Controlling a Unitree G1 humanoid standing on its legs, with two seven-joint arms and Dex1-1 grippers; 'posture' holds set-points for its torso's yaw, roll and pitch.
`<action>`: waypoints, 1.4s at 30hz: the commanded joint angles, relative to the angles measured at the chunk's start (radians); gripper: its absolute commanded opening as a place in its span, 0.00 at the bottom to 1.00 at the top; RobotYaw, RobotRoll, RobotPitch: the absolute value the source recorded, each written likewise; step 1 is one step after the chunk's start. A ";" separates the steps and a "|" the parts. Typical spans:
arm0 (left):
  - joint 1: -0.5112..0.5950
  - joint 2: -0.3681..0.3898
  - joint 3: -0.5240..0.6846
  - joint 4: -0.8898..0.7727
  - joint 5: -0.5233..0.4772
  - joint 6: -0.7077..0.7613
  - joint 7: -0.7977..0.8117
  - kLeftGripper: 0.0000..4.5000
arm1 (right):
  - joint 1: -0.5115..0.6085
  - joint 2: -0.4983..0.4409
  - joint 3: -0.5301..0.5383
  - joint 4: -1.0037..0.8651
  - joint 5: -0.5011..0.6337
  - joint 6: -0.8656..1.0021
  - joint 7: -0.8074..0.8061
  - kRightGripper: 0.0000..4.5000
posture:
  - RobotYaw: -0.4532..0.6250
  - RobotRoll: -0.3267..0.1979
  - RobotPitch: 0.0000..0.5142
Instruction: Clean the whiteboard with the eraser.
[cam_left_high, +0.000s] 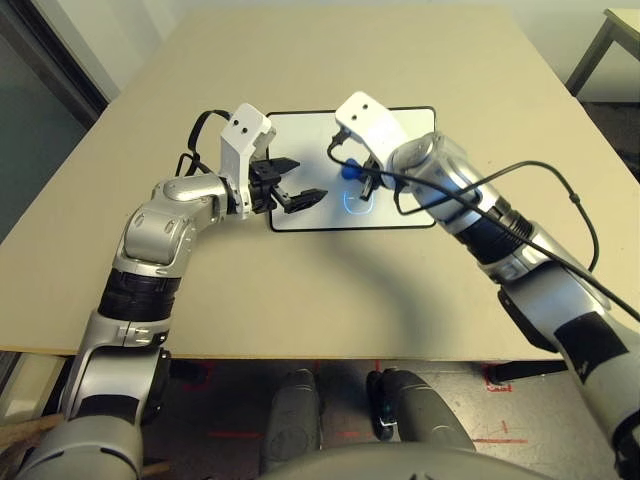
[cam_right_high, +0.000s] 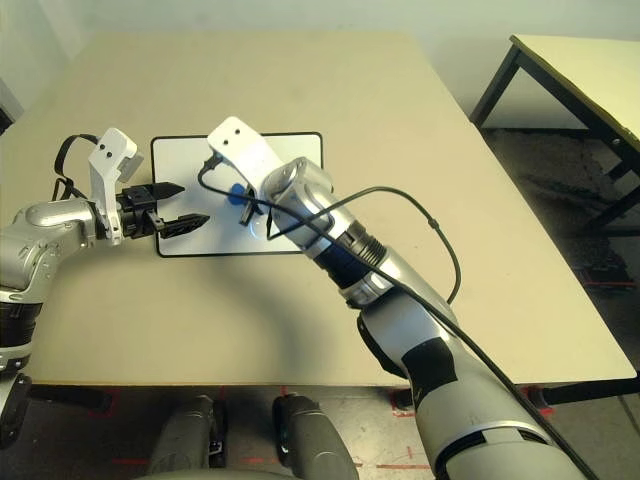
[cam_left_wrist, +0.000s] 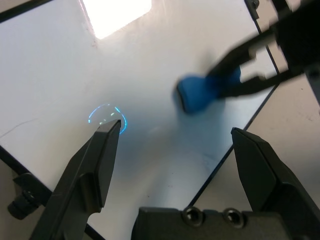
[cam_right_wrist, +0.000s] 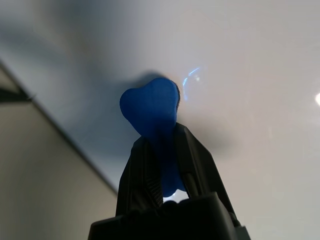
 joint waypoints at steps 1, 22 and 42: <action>0.007 0.002 0.008 -0.016 -0.006 0.009 0.002 1.00 | 0.030 -0.010 0.040 -0.021 -0.007 0.029 0.014 0.12 | 0.47 0.62 0.24; -0.188 -0.109 0.367 0.191 -0.007 -0.480 0.312 1.00 | -0.317 -0.066 -0.738 -0.063 0.293 0.335 -0.097 0.11 | 0.48 0.62 0.17; 0.008 -0.047 0.413 0.528 0.060 -0.638 0.398 1.00 | 0.276 -0.108 -0.781 -0.100 0.238 0.456 -0.462 0.11 | 0.48 0.62 0.19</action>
